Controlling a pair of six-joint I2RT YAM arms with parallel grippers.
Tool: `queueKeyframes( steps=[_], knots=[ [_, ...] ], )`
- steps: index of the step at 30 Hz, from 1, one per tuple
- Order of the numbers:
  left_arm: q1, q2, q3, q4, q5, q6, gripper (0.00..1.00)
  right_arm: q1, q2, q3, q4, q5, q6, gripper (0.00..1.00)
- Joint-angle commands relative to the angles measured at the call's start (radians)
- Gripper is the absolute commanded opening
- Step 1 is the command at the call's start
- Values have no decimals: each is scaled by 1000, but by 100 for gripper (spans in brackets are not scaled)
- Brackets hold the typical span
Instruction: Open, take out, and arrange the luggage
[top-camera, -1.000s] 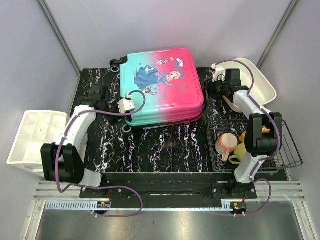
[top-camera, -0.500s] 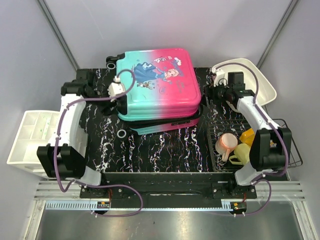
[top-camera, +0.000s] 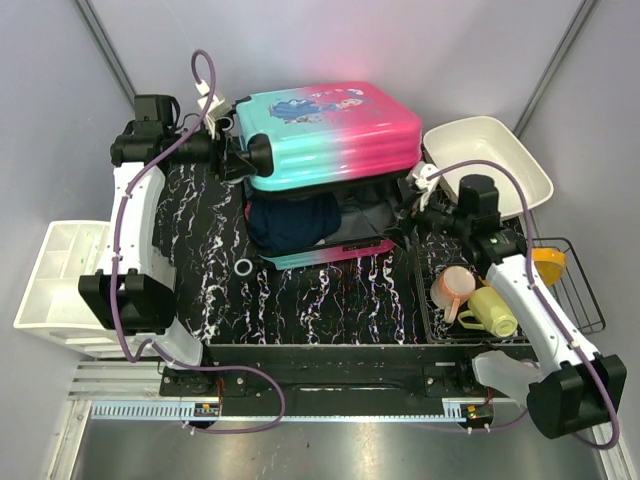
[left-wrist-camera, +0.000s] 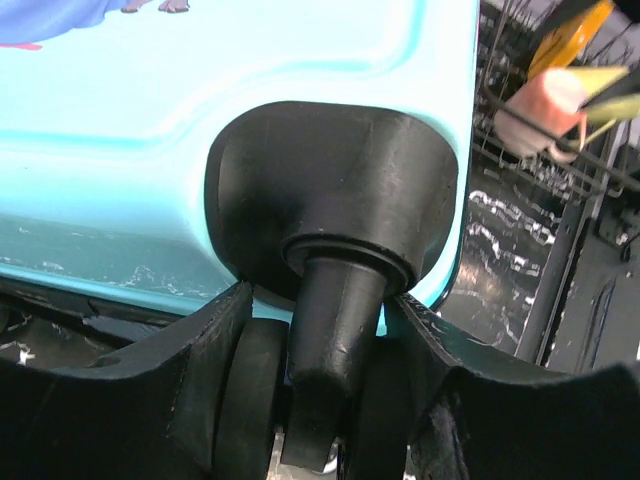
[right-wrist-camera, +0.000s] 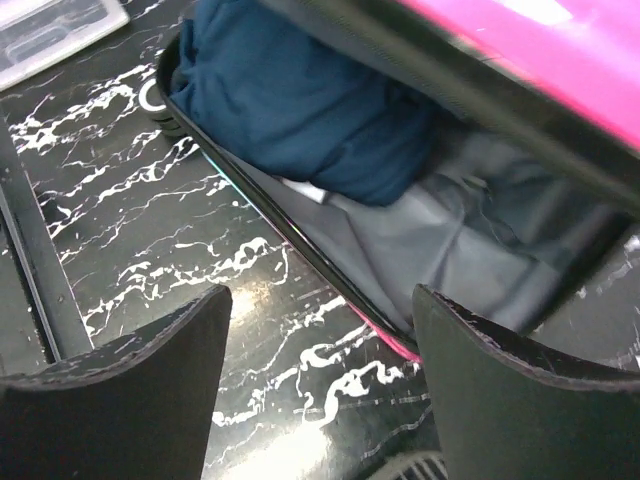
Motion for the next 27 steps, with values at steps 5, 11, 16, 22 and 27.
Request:
queueKeyframes(
  steps=[5,11,16,22,27],
  knots=[
    [56,46,119,276,40,-219,0,136,219,86,259,97,-65,81],
    [70,24,76,286,52,-213,0,165,319,187,384,187,-42,82],
    [74,9,28,358,60,-268,0,182,338,179,497,191,-33,83],
    [84,15,31,375,37,-273,0,185,342,207,474,217,-48,85],
    [87,32,37,469,45,-383,0,185,364,218,502,240,-57,86]
  ],
)
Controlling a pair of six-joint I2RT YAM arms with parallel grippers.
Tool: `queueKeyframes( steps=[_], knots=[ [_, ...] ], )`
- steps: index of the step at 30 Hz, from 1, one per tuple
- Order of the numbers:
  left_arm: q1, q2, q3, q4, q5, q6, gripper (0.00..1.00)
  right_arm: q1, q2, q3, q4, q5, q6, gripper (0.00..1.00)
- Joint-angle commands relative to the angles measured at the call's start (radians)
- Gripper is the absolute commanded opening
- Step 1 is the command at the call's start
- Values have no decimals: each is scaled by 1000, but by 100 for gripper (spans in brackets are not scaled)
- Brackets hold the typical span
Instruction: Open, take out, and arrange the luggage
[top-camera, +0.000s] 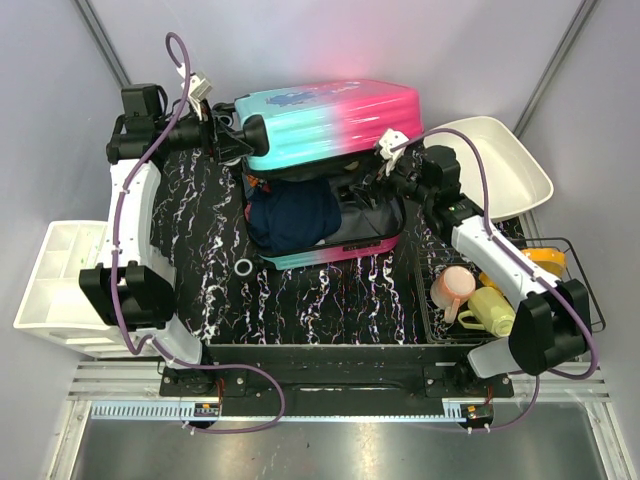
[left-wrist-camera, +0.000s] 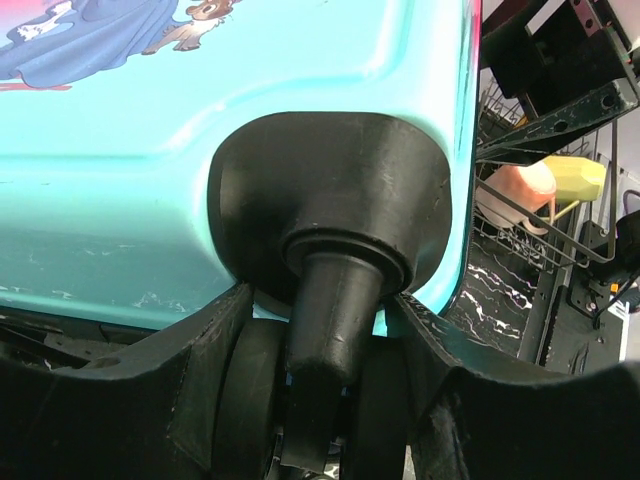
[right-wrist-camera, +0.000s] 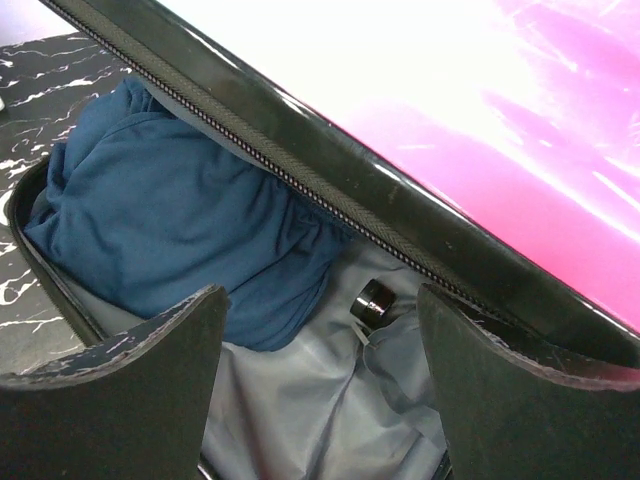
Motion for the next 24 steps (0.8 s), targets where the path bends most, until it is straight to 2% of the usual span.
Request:
queueKeyframes(
  steps=[1,6,7,9,10,12,13,16,17,21,24],
  knots=[
    [32,-15,21,211,-65,-115,0,10,29,81,97,62,-22,86],
    [33,2,44,222,-70,-149,0,10,120,182,169,164,-30,88],
    [35,1,41,223,-77,-156,10,10,130,195,192,171,-31,88],
    [41,-6,24,252,-103,-193,25,10,156,227,215,187,-22,89],
    [48,-15,18,278,-111,-205,40,10,164,236,236,192,-14,89],
    [56,-29,0,287,-146,-218,62,10,189,264,258,206,-8,89],
    [64,-45,-7,288,-178,-218,76,10,207,276,273,212,-2,89],
    [99,-76,-60,323,-226,-216,89,10,247,330,287,223,1,90],
    [113,-97,-78,341,-231,-266,93,11,256,343,292,230,1,90],
    [183,-153,-181,435,-206,-336,99,8,311,429,305,264,3,91],
    [194,-206,-232,386,-173,-227,99,8,348,475,325,296,-8,92]
  ],
)
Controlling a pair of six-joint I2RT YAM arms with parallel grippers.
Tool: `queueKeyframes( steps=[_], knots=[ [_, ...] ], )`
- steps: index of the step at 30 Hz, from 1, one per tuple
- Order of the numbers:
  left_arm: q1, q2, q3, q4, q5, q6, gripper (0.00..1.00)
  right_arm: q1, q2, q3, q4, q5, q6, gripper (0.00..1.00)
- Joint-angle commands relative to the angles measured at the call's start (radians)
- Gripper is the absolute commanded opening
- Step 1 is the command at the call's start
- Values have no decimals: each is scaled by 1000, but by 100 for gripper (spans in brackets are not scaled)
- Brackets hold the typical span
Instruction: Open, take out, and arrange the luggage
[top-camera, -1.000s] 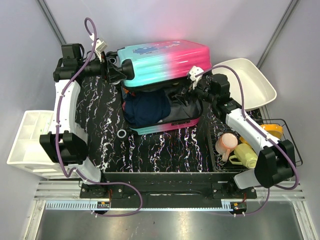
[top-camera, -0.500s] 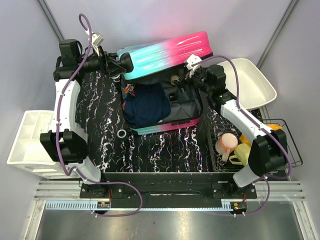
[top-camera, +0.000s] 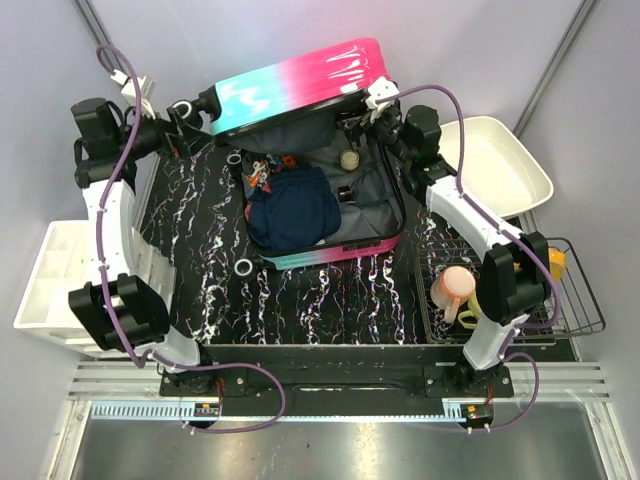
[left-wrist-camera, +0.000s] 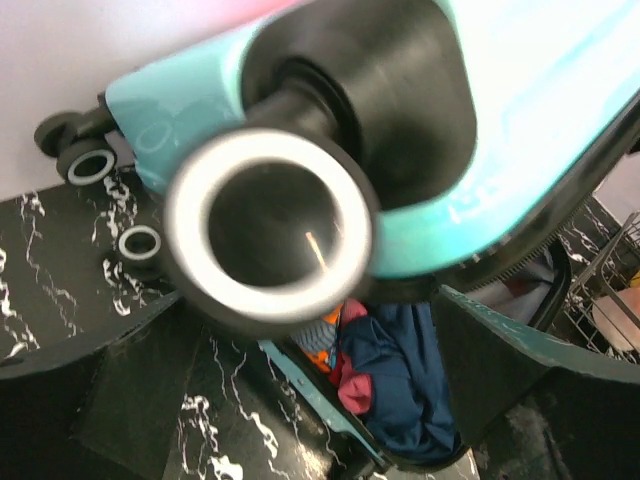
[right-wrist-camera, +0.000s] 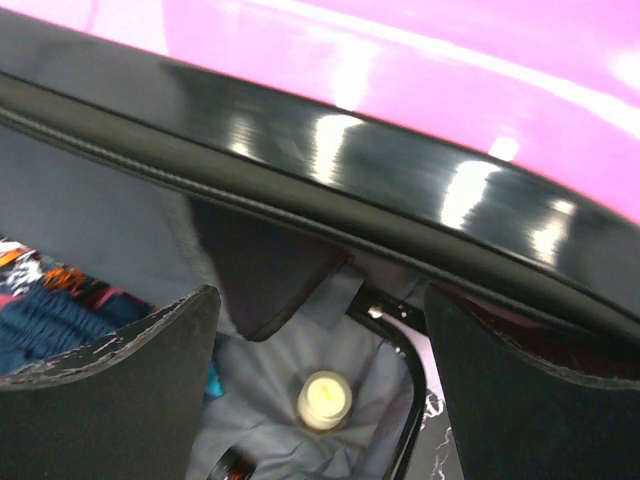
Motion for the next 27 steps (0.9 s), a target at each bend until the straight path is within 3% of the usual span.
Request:
queueKeyframes(
  steps=[1,10,15,20,24,27],
  knots=[
    [1,-125,-66,30,17,99,99,-3,49,114,109,95,-2,93],
    [-13,-260,-259,-48,-40,312,99,-3,189,307,129,217,-48,96],
    [-73,-314,-331,-188,-63,587,99,-3,272,451,125,353,-109,100],
    [-266,-373,-428,-356,-125,860,98,-6,398,603,71,476,-169,100],
    [-451,-384,-508,-358,-201,917,98,-12,468,741,-10,527,-186,100],
    [-576,-343,-543,-285,-273,868,99,-15,504,800,-44,543,-186,100]
  ],
)
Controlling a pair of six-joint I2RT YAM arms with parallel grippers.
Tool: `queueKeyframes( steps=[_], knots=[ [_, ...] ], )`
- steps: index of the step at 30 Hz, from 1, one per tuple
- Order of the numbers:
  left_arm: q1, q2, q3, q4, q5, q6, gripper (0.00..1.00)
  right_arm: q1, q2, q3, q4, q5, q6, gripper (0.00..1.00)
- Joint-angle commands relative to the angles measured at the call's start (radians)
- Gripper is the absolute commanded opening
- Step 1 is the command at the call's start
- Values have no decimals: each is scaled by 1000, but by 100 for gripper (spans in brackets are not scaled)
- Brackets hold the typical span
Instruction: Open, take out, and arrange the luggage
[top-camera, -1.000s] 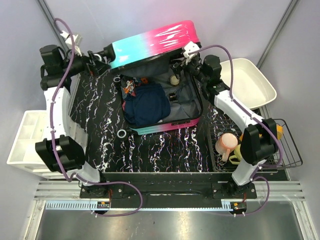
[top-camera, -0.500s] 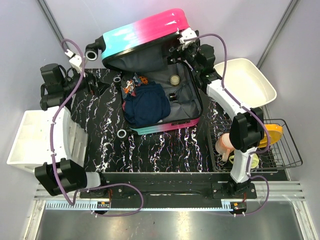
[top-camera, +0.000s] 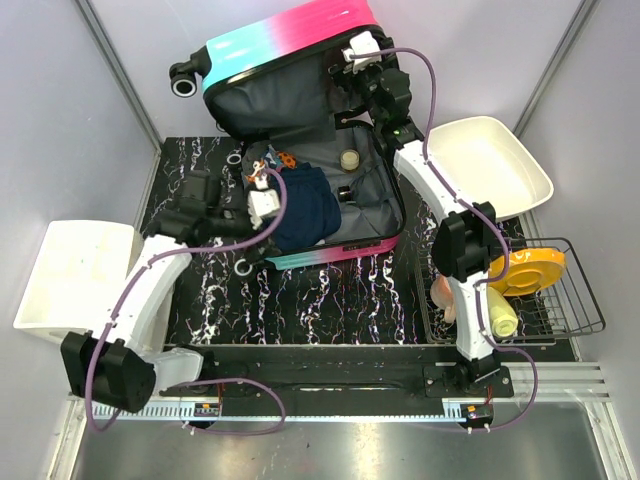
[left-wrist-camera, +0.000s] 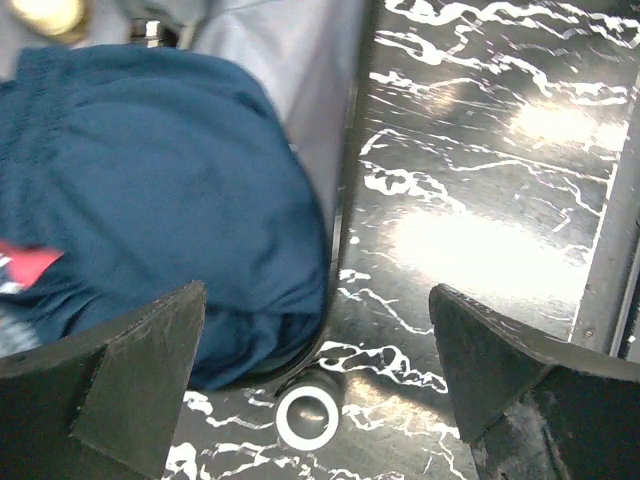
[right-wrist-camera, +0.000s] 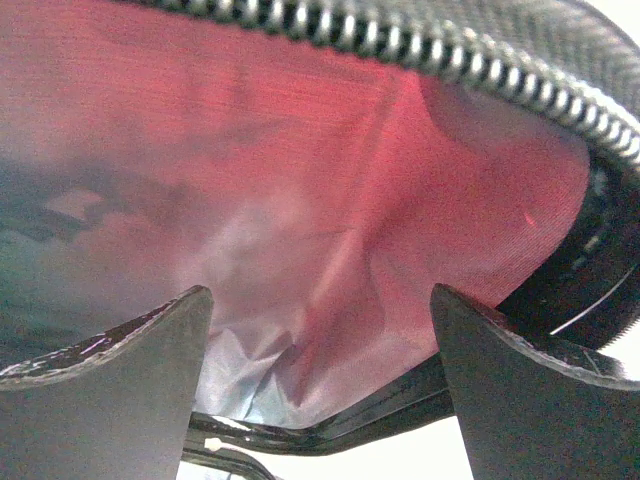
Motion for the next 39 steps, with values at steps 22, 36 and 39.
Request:
queueKeyframes(
  steps=[22,36,39],
  knots=[
    [-376,352,-41,-126,-178,314,27,-160,100,230,-137,135,-56,100],
    [-385,263,-46,-120,-255,197,47,-161,28,123,-161,25,-17,100],
    [-376,240,-23,-71,-302,90,64,-161,-19,31,-146,-61,-1,100]
  ],
)
